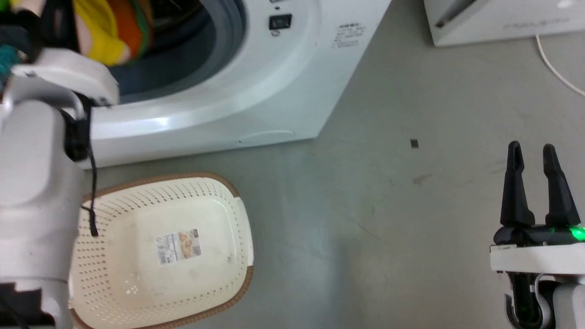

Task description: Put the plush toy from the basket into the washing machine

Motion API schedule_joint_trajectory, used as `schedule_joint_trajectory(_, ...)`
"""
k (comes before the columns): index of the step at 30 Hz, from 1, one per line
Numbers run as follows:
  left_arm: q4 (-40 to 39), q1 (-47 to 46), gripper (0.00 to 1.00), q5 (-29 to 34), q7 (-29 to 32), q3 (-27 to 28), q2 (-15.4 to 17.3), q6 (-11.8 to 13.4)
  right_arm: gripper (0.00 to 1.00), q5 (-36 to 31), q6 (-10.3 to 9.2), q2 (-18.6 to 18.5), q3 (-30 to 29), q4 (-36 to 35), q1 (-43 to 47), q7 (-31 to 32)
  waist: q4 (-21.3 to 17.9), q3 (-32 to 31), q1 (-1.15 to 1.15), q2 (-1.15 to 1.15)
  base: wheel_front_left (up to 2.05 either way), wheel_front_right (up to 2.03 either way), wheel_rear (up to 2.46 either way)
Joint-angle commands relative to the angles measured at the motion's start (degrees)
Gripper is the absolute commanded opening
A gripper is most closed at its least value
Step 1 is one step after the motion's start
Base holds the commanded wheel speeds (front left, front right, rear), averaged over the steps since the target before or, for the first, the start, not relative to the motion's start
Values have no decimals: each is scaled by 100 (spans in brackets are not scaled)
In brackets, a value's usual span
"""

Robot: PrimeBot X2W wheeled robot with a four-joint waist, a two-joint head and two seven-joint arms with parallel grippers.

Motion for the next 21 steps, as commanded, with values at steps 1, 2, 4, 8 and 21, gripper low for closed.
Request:
schedule_joint_trajectory(1, 35, -235, 0, 37, -32, 55, 94, -1, 100, 58, -4, -3, 21, -24, -123, -24, -275, 427, -1, 0, 0, 0, 0)
schedule_joint_trajectory(2, 74, -356, 0, 45, -32, 78, 145, -2, 100, 83, -4, -3, 38, -24, -158, -24, -309, 504, -1, 0, 0, 0, 0)
schedule_joint_trajectory(4, 161, -595, 0, 76, -32, 104, 251, -4, 100, 132, -4, -3, 75, -26, -226, -24, -375, 654, -1, 0, 0, 0, 0)
schedule_joint_trajectory(8, 342, -1076, 0, 111, -32, 159, 396, 19, 100, 210, -4, -3, 142, -37, -363, -24, -484, 901, -1, 0, 0, 0, 0)
schedule_joint_trajectory(21, 788, -2032, 0, 172, -32, 290, 692, 76, 100, 322, -4, -3, 160, -14, -552, -24, -674, 1343, -1, 0, 0, 0, 0)
